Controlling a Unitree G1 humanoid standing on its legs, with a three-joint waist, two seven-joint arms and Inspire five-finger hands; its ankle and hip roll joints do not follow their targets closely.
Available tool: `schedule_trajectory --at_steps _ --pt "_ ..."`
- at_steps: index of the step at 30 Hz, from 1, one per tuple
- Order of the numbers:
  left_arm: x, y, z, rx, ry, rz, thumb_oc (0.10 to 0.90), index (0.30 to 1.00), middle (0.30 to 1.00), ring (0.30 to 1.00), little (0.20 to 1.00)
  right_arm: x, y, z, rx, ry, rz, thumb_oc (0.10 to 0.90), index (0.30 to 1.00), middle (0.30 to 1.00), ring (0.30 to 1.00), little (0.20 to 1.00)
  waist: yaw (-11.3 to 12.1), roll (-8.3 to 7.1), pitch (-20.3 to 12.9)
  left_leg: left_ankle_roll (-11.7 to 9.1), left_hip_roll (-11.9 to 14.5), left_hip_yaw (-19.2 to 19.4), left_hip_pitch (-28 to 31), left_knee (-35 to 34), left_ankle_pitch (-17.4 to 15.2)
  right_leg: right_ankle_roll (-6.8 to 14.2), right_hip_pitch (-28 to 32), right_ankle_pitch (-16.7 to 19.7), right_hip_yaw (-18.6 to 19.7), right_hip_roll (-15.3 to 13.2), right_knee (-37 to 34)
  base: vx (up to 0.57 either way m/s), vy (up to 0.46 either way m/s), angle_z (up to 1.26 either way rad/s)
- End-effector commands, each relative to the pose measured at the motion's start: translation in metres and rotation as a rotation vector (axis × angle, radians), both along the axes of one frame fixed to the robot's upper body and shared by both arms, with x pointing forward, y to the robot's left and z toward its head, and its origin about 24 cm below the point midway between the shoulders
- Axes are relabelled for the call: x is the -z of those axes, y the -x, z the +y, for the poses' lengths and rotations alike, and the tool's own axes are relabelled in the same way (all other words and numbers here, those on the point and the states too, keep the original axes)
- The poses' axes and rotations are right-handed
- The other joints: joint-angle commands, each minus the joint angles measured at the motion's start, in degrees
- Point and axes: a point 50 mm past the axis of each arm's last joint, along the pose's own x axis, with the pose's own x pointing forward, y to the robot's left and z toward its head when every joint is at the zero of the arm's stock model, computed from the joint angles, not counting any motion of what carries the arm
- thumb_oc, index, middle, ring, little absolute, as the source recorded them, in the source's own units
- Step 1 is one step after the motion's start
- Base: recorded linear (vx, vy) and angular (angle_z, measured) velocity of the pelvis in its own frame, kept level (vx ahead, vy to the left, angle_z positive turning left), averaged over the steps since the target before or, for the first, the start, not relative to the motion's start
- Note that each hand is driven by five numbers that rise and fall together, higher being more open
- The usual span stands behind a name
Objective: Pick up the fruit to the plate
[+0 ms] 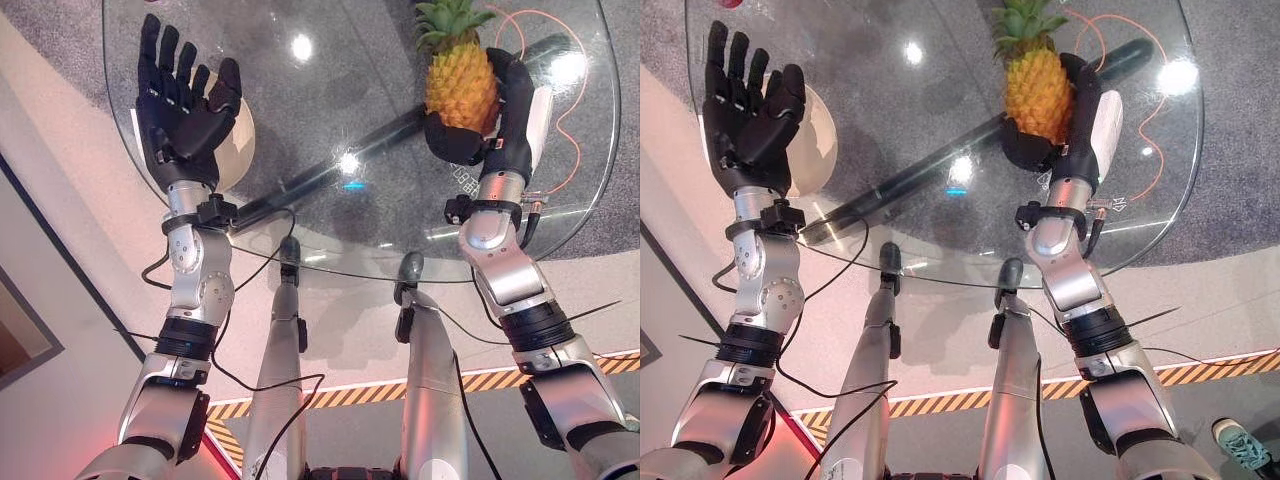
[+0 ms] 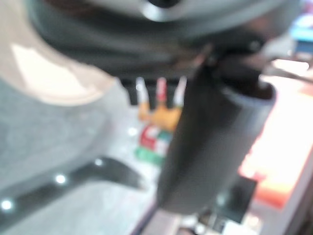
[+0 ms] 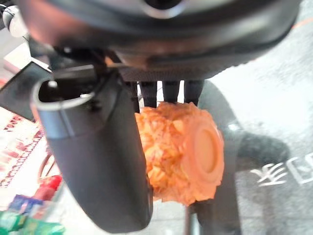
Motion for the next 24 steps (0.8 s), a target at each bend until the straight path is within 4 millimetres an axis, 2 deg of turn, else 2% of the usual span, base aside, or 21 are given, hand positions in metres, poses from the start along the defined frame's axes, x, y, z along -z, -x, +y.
schedule_trajectory --at_steps 1,10,24 --pt "-0.058 0.012 -0.009 0.071 -0.045 -0.247 0.800 0.900 0.900 0.900 0.900 -0.075 0.036 0.028 -0.152 0.103 -0.414 0.100 0.300 0.300 0.300 0.200 -0.7 -0.96 -1.1 3.5 -2.7 4.5 1.8 4.1 -5.6 0.1 6.5 9.3 -1.2 4.8 -14.4 0.00 0.000 0.00" --pt "-0.052 0.003 -0.023 0.196 -0.034 -0.178 0.800 0.900 0.900 0.900 0.900 -0.086 0.045 0.044 -0.249 0.195 -0.468 0.100 0.300 0.300 0.300 0.200 -0.8 -0.73 -1.1 3.3 -2.7 4.7 1.8 3.9 -5.3 0.4 6.6 9.6 -1.5 4.5 -15.0 0.00 0.000 0.00" --pt "-0.066 0.008 -0.050 0.386 -0.100 -0.244 0.800 0.900 0.900 0.900 0.900 -0.101 0.057 0.063 -0.364 0.313 -0.544 0.100 0.300 0.300 0.300 0.200 -0.9 -0.58 -1.1 3.3 -2.9 4.8 1.1 4.4 -5.3 0.6 6.2 9.9 -1.7 4.1 -15.2 0.00 0.000 0.00"
